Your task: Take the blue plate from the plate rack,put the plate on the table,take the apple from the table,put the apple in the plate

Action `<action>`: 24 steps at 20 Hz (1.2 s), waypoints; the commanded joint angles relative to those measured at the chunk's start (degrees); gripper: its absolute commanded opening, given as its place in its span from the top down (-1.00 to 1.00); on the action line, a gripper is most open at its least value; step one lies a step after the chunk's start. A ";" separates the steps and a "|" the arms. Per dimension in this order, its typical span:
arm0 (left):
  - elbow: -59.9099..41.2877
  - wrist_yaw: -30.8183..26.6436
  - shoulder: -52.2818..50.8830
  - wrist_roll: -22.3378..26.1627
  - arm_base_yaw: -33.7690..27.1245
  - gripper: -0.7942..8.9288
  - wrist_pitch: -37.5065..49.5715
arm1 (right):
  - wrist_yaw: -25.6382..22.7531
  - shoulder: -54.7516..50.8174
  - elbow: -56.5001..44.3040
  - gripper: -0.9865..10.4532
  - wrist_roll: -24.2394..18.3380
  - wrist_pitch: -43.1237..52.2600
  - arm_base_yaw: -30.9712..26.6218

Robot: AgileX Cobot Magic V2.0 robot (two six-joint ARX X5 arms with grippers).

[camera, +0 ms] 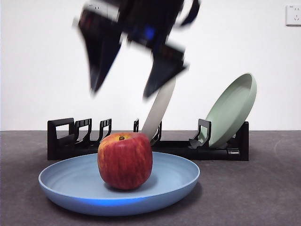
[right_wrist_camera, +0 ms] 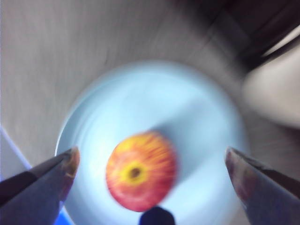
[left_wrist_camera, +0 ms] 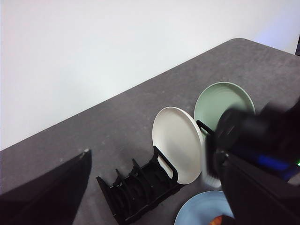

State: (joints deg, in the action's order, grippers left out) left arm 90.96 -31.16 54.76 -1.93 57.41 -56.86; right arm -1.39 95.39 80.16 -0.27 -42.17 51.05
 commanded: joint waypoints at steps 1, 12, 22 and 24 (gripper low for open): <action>-0.33 -0.22 0.09 0.46 -0.15 -0.06 0.02 | -3.58 -6.16 -0.02 -0.15 -1.14 -1.79 -1.62; -5.90 4.24 3.41 0.50 -0.20 0.85 -2.91 | 4.76 -30.60 -2.01 0.85 -1.31 -11.26 -15.37; -46.90 4.26 -15.89 -10.53 -0.20 0.86 21.97 | 10.47 -49.51 -34.56 0.85 5.79 3.19 -18.01; -52.54 4.28 -18.95 -11.43 -0.20 0.85 27.56 | 10.19 -53.35 -38.82 0.85 4.90 5.09 -17.99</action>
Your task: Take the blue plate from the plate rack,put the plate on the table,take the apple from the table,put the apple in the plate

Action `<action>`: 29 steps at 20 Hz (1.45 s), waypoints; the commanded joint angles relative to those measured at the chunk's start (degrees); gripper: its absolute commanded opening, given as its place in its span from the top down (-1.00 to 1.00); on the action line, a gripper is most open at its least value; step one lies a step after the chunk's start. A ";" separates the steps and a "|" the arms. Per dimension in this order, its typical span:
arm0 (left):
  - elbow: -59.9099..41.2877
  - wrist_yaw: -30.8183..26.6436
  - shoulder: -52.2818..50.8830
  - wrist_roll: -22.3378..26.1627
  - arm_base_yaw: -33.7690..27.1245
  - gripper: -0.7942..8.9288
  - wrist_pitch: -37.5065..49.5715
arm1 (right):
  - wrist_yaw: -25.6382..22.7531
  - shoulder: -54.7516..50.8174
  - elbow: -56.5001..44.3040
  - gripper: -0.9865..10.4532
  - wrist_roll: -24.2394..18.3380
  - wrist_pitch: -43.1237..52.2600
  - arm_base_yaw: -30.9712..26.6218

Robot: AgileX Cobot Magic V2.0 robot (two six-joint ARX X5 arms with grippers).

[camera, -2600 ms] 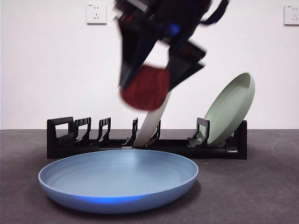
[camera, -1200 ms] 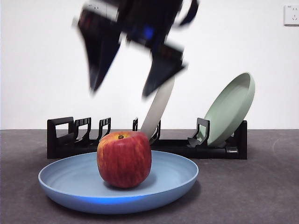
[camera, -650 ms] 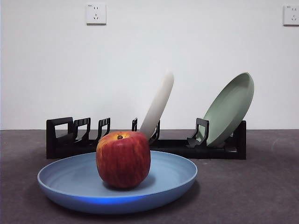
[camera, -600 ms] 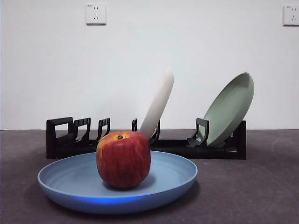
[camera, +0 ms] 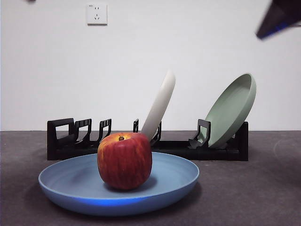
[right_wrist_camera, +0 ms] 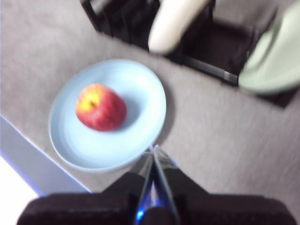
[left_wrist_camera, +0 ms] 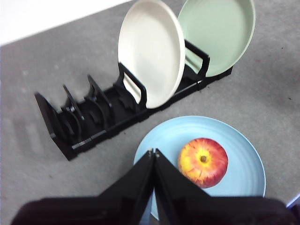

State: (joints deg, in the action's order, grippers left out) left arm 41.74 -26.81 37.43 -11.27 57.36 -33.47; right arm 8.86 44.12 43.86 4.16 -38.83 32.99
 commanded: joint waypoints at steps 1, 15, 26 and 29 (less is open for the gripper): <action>-4.79 -0.09 -2.14 -2.10 -0.15 0.85 6.23 | -0.26 -3.04 -3.04 0.85 -0.24 1.73 0.07; -4.87 -0.33 -1.31 3.10 -0.31 0.84 3.10 | -0.22 -3.30 -3.04 0.83 0.46 1.68 0.07; -17.42 18.38 -21.86 7.28 -46.73 0.84 24.46 | -0.22 -3.30 -3.04 0.83 0.46 1.66 0.07; -24.09 18.29 -27.10 8.76 -52.94 0.84 24.57 | -0.22 -3.30 -3.04 0.83 0.46 1.66 0.07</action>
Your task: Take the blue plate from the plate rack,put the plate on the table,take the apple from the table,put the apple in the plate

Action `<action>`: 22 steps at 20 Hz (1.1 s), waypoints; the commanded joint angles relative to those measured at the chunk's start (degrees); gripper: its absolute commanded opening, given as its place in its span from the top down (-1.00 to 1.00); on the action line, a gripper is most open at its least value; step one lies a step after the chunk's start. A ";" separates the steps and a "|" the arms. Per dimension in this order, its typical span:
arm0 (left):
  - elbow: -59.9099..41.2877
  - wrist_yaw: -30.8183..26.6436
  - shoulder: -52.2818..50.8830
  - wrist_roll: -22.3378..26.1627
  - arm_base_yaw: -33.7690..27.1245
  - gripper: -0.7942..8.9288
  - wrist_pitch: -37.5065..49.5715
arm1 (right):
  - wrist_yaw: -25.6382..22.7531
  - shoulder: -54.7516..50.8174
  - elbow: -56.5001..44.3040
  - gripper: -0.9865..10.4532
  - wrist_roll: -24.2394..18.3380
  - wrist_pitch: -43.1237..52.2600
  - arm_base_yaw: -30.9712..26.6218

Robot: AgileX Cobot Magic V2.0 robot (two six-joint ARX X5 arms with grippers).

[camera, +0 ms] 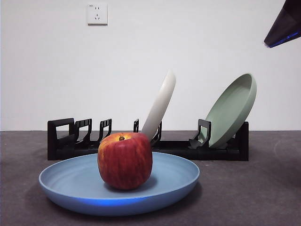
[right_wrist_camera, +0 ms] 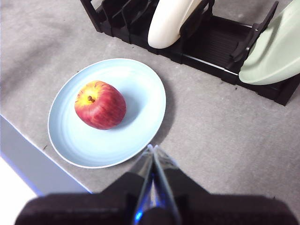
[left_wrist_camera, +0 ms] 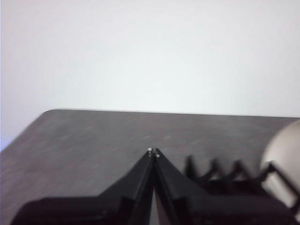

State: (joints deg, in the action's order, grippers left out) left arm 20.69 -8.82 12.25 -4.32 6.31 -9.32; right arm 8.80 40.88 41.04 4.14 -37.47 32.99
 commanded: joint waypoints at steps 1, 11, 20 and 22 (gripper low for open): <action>-5.29 0.28 -3.37 2.10 -2.84 0.84 0.61 | -0.15 -0.07 -0.22 0.83 0.48 0.31 0.07; -20.46 0.37 -12.15 2.34 -4.59 0.84 0.24 | -0.17 -0.07 -0.22 0.83 0.48 0.31 0.07; -20.48 3.06 -12.07 2.45 -4.52 0.84 -0.79 | -0.15 -0.07 -0.22 0.83 0.48 0.31 0.07; -20.48 3.04 -12.07 2.45 -4.52 0.84 -0.79 | -0.15 -0.07 -0.22 0.83 0.48 0.31 0.07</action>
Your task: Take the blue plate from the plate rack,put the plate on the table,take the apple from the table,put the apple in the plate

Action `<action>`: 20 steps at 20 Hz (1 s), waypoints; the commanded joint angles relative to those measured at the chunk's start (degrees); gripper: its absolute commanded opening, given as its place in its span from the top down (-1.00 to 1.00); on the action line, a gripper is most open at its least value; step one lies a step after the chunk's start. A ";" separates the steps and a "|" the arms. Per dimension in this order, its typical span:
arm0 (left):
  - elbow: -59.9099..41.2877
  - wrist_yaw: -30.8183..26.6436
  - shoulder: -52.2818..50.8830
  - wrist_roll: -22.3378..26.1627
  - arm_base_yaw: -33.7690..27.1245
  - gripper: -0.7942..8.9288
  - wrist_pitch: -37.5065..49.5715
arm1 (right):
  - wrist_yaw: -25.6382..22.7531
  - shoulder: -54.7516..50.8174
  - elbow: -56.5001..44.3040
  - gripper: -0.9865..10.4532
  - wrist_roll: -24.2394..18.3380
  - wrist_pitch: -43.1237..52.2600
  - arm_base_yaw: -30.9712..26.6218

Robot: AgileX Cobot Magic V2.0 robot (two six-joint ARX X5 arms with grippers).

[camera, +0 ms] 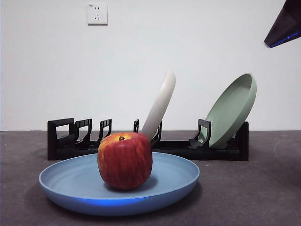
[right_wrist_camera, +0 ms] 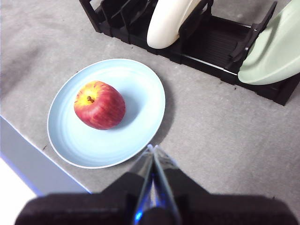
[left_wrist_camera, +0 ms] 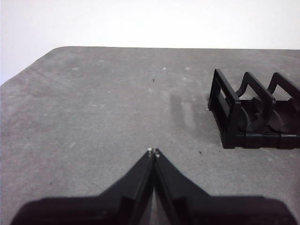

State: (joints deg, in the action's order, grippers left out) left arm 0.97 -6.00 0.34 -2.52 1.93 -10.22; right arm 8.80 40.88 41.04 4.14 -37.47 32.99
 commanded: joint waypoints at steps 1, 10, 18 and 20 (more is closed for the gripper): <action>-0.76 0.24 -0.15 0.66 -0.15 0.84 0.11 | -0.15 -0.07 -0.22 0.83 0.48 0.31 0.07; -0.76 0.22 -0.15 0.66 -0.15 0.84 0.11 | -0.39 -0.35 -0.20 0.83 -1.09 -0.70 0.07; -0.76 0.22 -0.15 0.66 -0.15 0.84 0.11 | -4.20 -17.46 -10.03 0.83 -13.68 19.82 -21.27; -0.76 0.24 -0.15 0.68 -0.15 0.84 0.11 | -4.20 -23.12 -15.78 0.83 -13.62 24.22 -27.98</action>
State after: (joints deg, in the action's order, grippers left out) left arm 0.97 -5.82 0.34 -2.52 1.93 -10.24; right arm 4.40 18.31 26.89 -8.91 -13.52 5.85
